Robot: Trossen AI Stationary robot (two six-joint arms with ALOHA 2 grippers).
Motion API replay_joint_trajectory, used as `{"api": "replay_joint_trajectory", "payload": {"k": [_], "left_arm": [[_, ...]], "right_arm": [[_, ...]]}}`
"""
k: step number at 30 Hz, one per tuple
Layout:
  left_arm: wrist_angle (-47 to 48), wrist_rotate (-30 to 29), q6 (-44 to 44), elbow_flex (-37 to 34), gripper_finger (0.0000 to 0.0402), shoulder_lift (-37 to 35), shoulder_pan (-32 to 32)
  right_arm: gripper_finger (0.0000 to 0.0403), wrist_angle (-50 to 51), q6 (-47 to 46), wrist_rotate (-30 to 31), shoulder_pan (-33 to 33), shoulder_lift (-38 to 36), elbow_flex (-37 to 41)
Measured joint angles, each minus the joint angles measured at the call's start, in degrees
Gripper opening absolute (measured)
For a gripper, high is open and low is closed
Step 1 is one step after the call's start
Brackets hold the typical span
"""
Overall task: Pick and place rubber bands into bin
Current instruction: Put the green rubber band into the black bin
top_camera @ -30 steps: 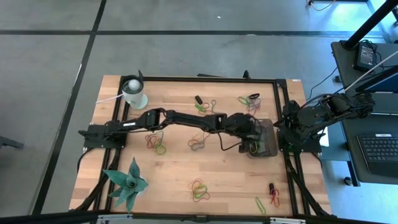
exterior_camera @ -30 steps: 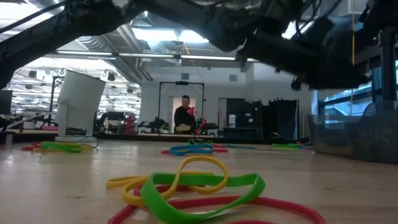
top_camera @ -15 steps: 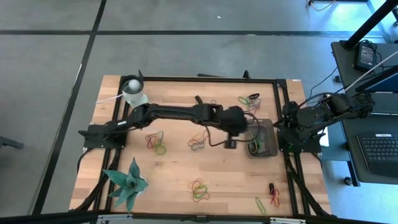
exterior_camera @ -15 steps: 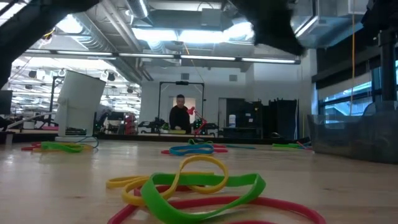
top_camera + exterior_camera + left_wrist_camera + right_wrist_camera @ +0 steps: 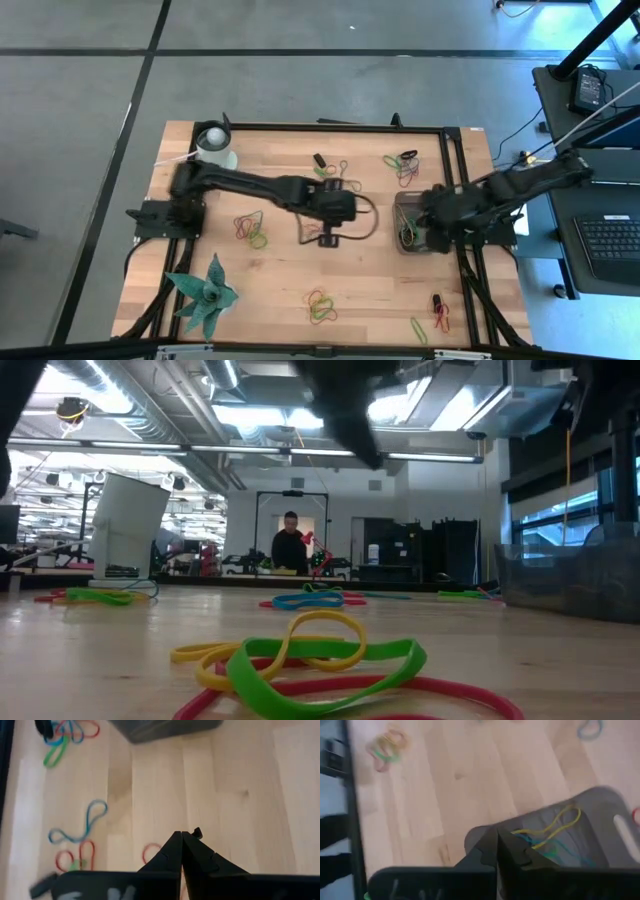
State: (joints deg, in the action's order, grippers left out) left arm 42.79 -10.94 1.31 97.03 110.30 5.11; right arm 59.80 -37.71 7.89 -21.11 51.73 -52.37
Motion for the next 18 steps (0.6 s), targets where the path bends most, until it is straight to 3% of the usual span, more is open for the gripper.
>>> {"api": "replay_joint_trajectory", "payload": {"k": [5,9,14,18], "left_arm": [[-15.82,-0.09,-5.21,-23.93,0.0002,-16.43,1.01],[-21.73,-0.12,-9.72,-38.38,0.0002,-28.29,2.11],[-24.1,-0.17,-11.63,-48.61,0.0002,-39.57,3.69],[-23.66,-1.57,-11.2,-53.04,0.0002,-46.59,4.54]], "right_arm": [[0.0002,1.22,-9.83,-2.67,-3.48,11.97,-3.65],[0.0002,2.09,-26.71,-7.31,-7.31,19.64,-5.87],[0.0003,-2.38,-47.04,-12.65,-14.09,26.01,-6.74],[0.0011,-9.29,-59.04,-13.05,-19.54,30.02,-6.74]]}}
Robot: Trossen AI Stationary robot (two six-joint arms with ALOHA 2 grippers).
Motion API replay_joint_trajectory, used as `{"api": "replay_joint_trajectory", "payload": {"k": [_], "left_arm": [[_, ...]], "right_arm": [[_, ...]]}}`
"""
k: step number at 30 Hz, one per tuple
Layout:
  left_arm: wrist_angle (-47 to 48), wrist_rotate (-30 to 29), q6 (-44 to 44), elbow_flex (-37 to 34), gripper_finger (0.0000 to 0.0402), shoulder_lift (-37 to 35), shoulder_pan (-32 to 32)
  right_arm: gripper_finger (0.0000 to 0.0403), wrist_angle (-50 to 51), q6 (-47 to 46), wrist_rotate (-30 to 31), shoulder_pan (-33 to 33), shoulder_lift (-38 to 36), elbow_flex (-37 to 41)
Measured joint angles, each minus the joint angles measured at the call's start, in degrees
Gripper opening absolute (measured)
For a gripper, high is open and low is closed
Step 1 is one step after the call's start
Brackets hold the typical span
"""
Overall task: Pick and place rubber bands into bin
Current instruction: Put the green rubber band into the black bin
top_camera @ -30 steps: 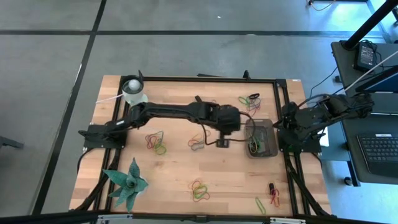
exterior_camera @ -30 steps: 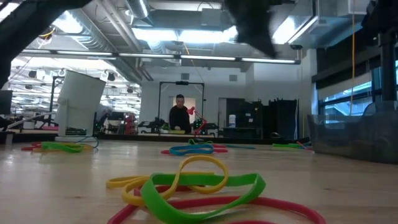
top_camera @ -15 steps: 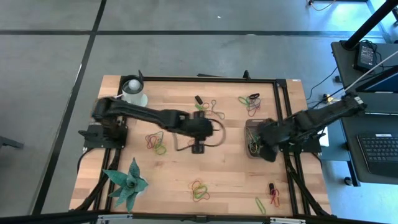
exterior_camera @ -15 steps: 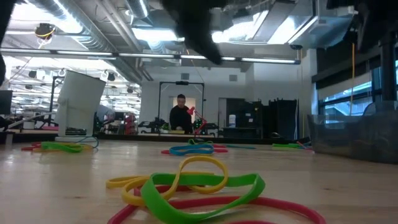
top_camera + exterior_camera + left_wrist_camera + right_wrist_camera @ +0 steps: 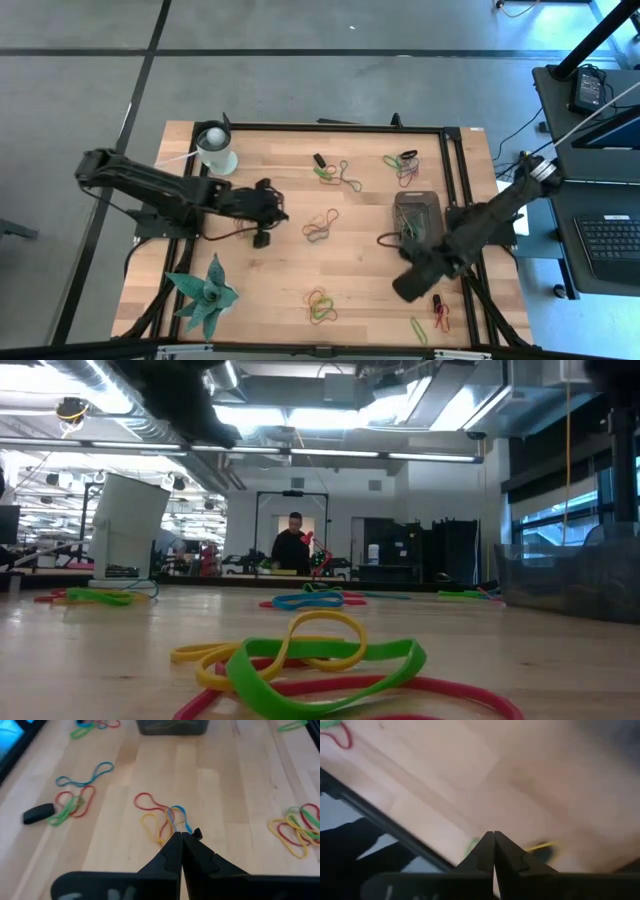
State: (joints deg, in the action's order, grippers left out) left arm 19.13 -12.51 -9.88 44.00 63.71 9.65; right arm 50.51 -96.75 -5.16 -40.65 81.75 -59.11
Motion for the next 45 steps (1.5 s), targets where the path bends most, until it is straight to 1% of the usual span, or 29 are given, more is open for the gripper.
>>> {"api": "replay_joint_trajectory", "payload": {"k": [3,5,9,11,14,19,26,31,33,35,37,39,40,43,45], "left_arm": [[0.81,-0.42,1.33,-2.24,0.0002,-4.13,0.06],[1.17,-0.42,3.22,-2.52,0.0002,-6.2,0.06],[2.07,-0.42,8.12,-2.59,0.0002,-8.99,-0.11],[2.06,-0.46,9.94,-2.59,0.0002,-9.96,-0.1],[2.44,-0.45,11.06,-2.59,0.0002,-10.51,-0.09],[4.31,-0.02,11.14,-2.61,0.0002,-10.63,-0.09],[6.18,0.04,10.7,-2.65,0.0002,-10.63,-0.09],[6.41,-0.09,10.66,-2.65,0.0002,-10.62,-0.09],[6.35,-0.15,10.64,-2.65,0.0002,-10.63,-0.11],[6.39,-0.23,10.66,-2.65,0.0002,-10.63,-0.11],[6.37,-0.44,10.66,-2.65,0.0002,-10.63,-0.11],[6.37,-0.48,10.66,-2.65,0.0002,-10.63,-0.11],[6.36,-0.48,10.68,-2.65,0.0002,-10.63,-0.11],[6.36,-0.45,10.67,-2.65,0.0002,-10.61,-0.11],[6.36,0.02,10.68,-2.64,0.0002,-10.63,-0.11]], "right_arm": [[0.0022,-4.0,-8.18,-0.15,-3.28,3.08,0.0],[0.003,-5.48,-12.5,-0.67,-5.17,5.14,0.0],[0.005,-7.27,-22.29,-5.61,-8.32,9.4,0.0],[0.0061,-9.39,-25.39,-7.66,-9.56,11.5,0.0],[0.0078,-13.75,-26.41,-9.73,-10.32,14.12,0.0],[0.0102,-21.15,-26.29,-9.93,-10.37,17.87,0.0],[0.0129,-19.93,-24.91,-9.96,-11.18,21.84,0.02],[0.0133,-21.19,-24.4,-10.5,-11.76,25.06,-0.22],[0.0128,-21.69,-24.22,-10.89,-11.79,25.88,-0.24],[0.0108,-22.44,-24.24,-11.27,-11.69,26.13,-0.22],[0.0073,-23.11,-24.23,-11.25,-11.59,26.24,-0.2],[0.0028,-23.79,-24.11,-10.87,-11.6,26.08,-0.18],[0.0015,-23.86,-23.98,-10.55,-11.63,25.89,-0.18],[0.0012,-22.67,-23.44,-8.75,-11.71,24.75,-1.05],[0.0007,-19.29,-23.13,-5.77,-11.8,23.82,-2.53]]}}
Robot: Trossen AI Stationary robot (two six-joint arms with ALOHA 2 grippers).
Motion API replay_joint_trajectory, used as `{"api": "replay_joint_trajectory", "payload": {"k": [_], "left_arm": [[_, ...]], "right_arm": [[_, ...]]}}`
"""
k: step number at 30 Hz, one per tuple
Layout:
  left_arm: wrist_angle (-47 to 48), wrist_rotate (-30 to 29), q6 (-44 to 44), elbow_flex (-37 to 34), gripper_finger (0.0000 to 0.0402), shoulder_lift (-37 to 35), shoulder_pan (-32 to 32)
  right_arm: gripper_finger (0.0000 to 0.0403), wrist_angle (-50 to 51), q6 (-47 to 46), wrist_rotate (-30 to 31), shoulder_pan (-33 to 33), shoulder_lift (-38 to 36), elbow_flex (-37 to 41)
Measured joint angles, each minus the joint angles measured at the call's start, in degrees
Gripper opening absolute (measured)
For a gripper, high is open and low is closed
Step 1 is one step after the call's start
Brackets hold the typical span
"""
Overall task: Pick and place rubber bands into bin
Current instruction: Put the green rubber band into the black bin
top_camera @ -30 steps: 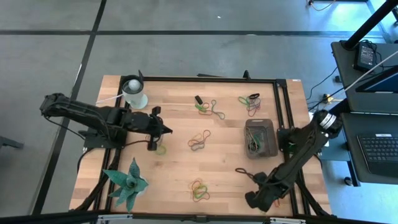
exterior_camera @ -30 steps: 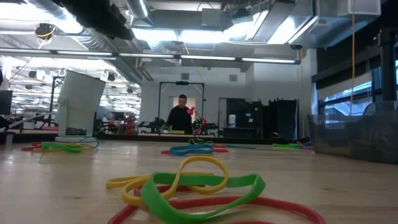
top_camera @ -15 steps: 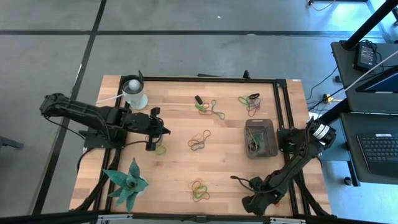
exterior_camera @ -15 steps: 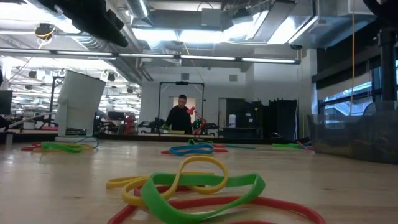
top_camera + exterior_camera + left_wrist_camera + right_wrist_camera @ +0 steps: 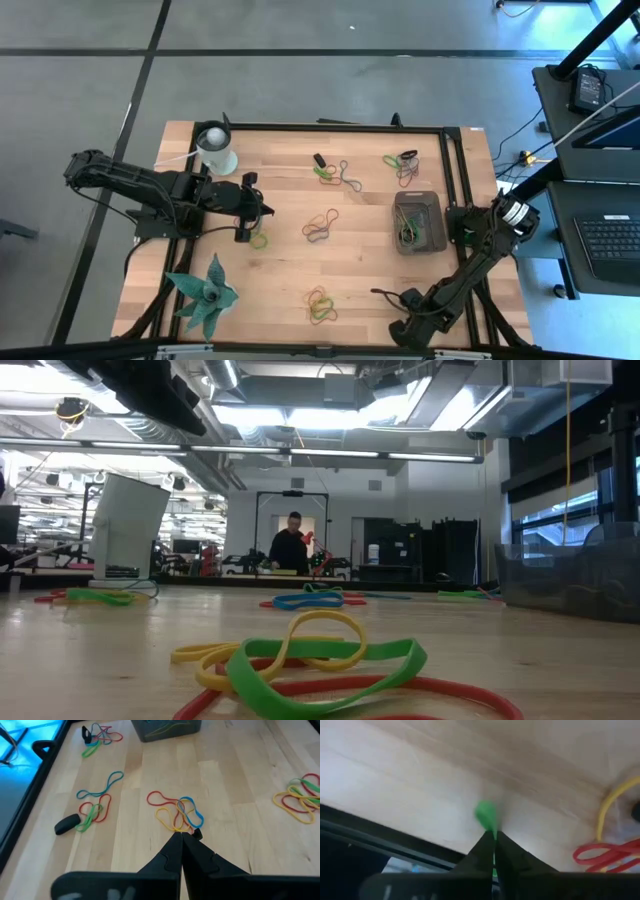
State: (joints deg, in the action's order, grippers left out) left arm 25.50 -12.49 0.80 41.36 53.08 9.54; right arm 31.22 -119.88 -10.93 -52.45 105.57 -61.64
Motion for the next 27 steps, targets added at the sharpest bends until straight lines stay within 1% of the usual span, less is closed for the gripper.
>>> {"api": "replay_joint_trajectory", "payload": {"k": [5,9,11,13,18,23,27], "left_arm": [[-0.04,-0.3,0.0,-0.02,0.0002,0.02,-0.04],[-0.11,-0.92,0.0,0.0,0.0002,0.02,-0.04],[-0.43,-1.02,0.0,-0.02,0.0002,0.02,-0.04],[-0.57,-1.78,0.0,-0.02,0.0002,0.02,-0.04],[-1.75,-2.99,-0.07,0.01,0.0002,0.04,-0.04],[-1.75,-2.97,-3.45,-0.01,0.0002,0.04,-0.04],[-1.73,-2.95,-4.95,0.01,0.0002,0.04,-0.04]], "right_arm": [[0.0004,15.58,0.67,11.1,0.9,-4.14,-7.38],[0.0003,26.51,5.51,19.2,4.35,-7.53,-12.09],[0.0002,31.0,9.98,21.72,7.31,-9.31,-13.58],[0.0002,34.38,15.0,22.67,10.64,-10.93,-14.03],[0.0001,36.87,31.79,24.37,20.54,-16.45,-12.68],[0.0001,37.16,47.82,24.15,31.48,-22.73,-7.83],[0.0,36.97,55.67,22.0,38.36,-27.65,-1.56]]}}
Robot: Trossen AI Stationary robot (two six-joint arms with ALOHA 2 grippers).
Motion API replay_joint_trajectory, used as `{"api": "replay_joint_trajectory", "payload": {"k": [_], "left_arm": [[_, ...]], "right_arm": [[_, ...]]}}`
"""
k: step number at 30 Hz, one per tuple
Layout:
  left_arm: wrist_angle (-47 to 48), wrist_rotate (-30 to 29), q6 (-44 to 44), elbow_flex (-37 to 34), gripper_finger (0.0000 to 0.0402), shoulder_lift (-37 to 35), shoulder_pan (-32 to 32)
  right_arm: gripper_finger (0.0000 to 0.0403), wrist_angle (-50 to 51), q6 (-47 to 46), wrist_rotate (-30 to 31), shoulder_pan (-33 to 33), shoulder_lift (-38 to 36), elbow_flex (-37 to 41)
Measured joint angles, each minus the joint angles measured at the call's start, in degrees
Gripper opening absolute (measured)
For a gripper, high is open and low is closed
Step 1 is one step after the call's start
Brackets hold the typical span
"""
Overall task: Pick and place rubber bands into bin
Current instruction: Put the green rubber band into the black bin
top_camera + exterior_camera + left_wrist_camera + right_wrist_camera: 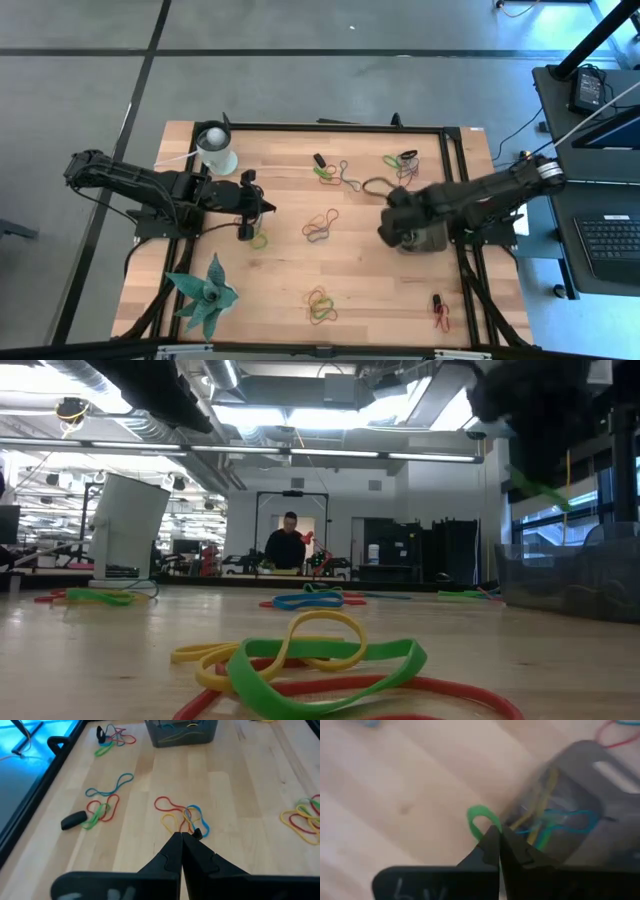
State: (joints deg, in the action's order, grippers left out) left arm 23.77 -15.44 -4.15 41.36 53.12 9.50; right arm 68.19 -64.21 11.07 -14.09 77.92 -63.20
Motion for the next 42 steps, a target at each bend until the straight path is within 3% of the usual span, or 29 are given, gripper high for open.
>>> {"api": "replay_joint_trajectory", "payload": {"k": [7,16,30,42], "left_arm": [[-0.02,-0.32,-0.65,0.0,0.0002,0.0,0.0],[0.0,-2.82,-0.65,0.0,0.0002,0.0,0.0],[0.0,-2.56,-2.82,0.0,0.0002,0.0,0.0],[0.0,-2.54,-4.63,0.0,0.0002,0.0,0.0]], "right_arm": [[0.0,-4.38,1.63,-6.58,5.48,-7.05,14.28],[0.0018,-12.56,0.59,-11.29,8.1,-6.63,25.31],[0.01,-11.85,-1.34,-11.3,8.2,-6.81,23.68],[0.0145,0.61,-0.9,-11.32,8.2,-8.32,16.56]]}}
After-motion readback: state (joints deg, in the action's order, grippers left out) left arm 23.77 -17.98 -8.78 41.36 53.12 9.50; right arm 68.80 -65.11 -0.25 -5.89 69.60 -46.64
